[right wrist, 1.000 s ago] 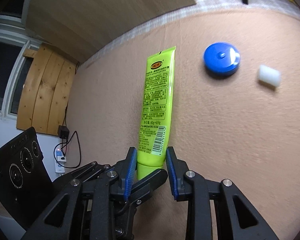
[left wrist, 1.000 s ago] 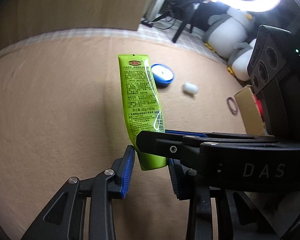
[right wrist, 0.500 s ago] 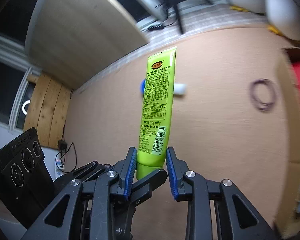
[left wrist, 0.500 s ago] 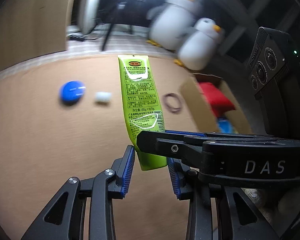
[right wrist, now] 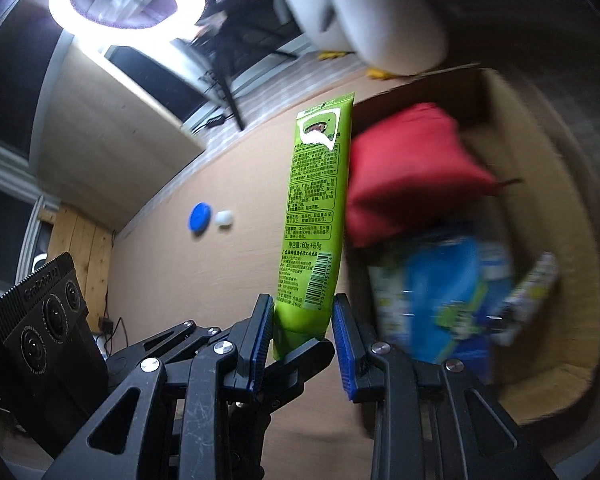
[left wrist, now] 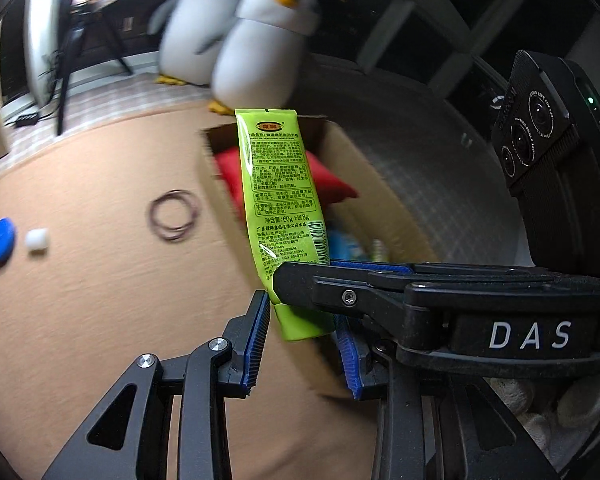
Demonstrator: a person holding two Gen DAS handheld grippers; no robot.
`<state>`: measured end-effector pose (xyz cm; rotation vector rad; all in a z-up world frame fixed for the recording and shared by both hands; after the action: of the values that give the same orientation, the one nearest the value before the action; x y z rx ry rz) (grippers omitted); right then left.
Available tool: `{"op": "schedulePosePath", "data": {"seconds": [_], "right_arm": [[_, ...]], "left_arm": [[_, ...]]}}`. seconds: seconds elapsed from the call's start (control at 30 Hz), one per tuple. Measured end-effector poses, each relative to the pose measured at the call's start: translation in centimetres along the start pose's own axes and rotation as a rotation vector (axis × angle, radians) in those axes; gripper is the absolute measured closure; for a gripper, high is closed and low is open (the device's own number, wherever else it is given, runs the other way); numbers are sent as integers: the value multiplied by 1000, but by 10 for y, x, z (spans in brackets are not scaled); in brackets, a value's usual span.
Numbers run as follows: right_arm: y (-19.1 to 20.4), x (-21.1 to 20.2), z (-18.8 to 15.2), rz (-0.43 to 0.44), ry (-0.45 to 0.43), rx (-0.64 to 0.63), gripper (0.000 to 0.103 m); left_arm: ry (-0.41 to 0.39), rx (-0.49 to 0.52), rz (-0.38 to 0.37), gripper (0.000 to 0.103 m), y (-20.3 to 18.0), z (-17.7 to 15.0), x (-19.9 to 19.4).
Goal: Organize objects
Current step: 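Carry the green tube with the right gripper into the box and release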
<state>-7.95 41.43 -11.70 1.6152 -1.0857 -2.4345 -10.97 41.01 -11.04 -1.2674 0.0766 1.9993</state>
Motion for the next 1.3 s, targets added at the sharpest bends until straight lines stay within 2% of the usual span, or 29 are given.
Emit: {"op": "schedulePosePath", "data": {"seconds": [0.23,0.43,0.57,0.6,0.87,1.3], "right_arm": [[-41,-17,8,-13,-22,46,76],[-55,-25,10,-31,-42,48,74],[-59,-28,10,-43,-62,64,62],[-60,-28,11,-46,-66,67,62],[-41,-28,8,-65,-85,33,62],[15,-10,-6,-74,-101,-55,62]], "left_arm": [[26,44,-25,67,-35,13,29],[38,73,-30,66,-51,14,37],[31,81,-10,63,-47,15,32],[29,81,-4,63,-43,14,29],[6,51,32,63,-16,7,5],[-24,18,126,63,33,-20,-49]]}}
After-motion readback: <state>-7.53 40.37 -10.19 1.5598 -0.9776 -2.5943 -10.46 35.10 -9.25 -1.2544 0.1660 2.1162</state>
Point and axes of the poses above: each gripper's, at about its wrist camera, not at the fingertips, and x roughly the way its jaws point, y to its left, z to its top, the point moved 5 cm from there along x, roughly the way its jaws point, and after that the axes turned 5 degrees about x, right-handed, at the moved point
